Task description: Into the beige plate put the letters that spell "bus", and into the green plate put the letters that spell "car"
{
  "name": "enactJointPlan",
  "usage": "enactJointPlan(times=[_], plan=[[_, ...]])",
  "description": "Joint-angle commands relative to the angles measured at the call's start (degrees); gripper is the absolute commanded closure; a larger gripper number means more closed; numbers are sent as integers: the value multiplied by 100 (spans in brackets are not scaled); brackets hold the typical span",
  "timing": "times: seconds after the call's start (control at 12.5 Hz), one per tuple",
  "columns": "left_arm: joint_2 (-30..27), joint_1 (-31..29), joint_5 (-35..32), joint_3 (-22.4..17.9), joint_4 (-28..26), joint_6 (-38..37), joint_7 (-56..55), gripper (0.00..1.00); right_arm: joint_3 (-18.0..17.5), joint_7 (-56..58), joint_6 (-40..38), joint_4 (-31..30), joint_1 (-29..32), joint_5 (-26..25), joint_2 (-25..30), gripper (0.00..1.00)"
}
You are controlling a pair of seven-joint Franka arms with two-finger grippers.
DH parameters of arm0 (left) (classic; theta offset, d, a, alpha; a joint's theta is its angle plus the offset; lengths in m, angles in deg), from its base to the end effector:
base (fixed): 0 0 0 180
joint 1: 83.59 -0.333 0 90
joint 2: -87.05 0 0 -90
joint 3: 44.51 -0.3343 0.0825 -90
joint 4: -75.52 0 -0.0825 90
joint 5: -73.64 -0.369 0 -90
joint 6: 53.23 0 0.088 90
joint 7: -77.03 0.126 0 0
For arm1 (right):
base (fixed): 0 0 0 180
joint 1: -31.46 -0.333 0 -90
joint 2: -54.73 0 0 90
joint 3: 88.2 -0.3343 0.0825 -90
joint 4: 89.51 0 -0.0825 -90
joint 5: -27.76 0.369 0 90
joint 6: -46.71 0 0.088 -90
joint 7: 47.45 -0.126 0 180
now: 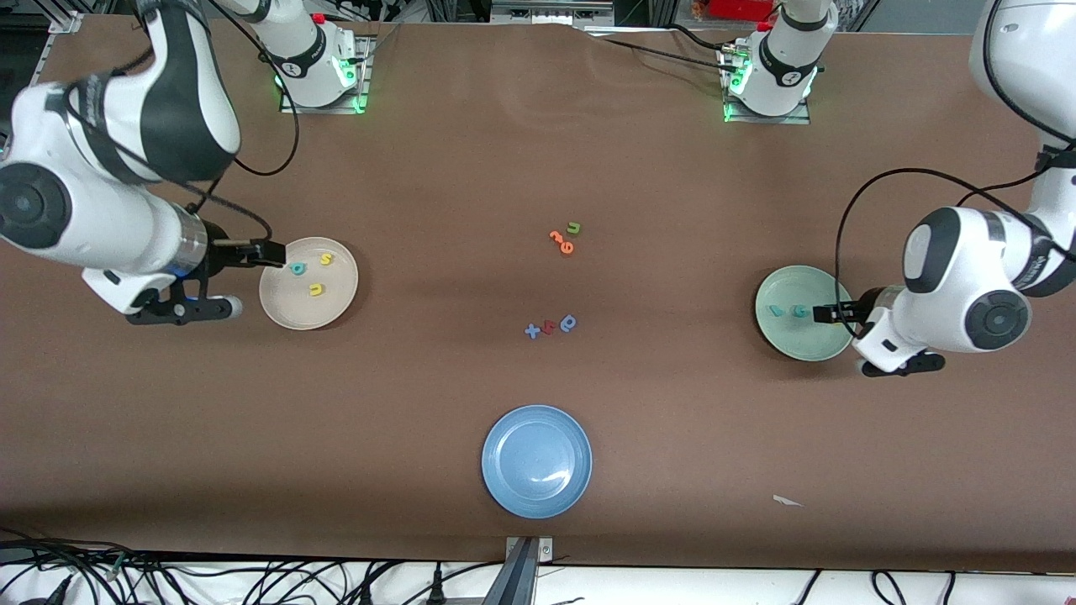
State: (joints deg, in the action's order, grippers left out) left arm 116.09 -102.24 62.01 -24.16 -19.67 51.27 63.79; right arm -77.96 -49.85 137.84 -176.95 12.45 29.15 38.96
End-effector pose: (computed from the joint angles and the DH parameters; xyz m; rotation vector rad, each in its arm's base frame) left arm 0.6278 0.0245 0.3130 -3.0471 -0.2048 0.4677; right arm 0.5980 0.1070 0.4889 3.0764 0.1690 -0.3139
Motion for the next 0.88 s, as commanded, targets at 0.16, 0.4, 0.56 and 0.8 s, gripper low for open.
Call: enactJointPlan(times=[0.16, 0.4, 0.56, 0.8], plan=[[-478, -25, 108, 75, 1017, -938, 112, 0, -1171, 73, 425, -587, 1678, -201, 1090, 0], [-811, -43, 170, 83, 1485, -1405, 112, 0, -1340, 29, -340, -590, 1989, 1, 1655, 0], [-1127, -86, 660, 40, 1469, -1677, 129, 0, -1305, 73, -296, -563, 1989, 37, 1656, 0], [-1322, -183, 794, 66, 1434, -1705, 138, 0, -1261, 64, -157, -485, 1911, -16, 1525, 0]])
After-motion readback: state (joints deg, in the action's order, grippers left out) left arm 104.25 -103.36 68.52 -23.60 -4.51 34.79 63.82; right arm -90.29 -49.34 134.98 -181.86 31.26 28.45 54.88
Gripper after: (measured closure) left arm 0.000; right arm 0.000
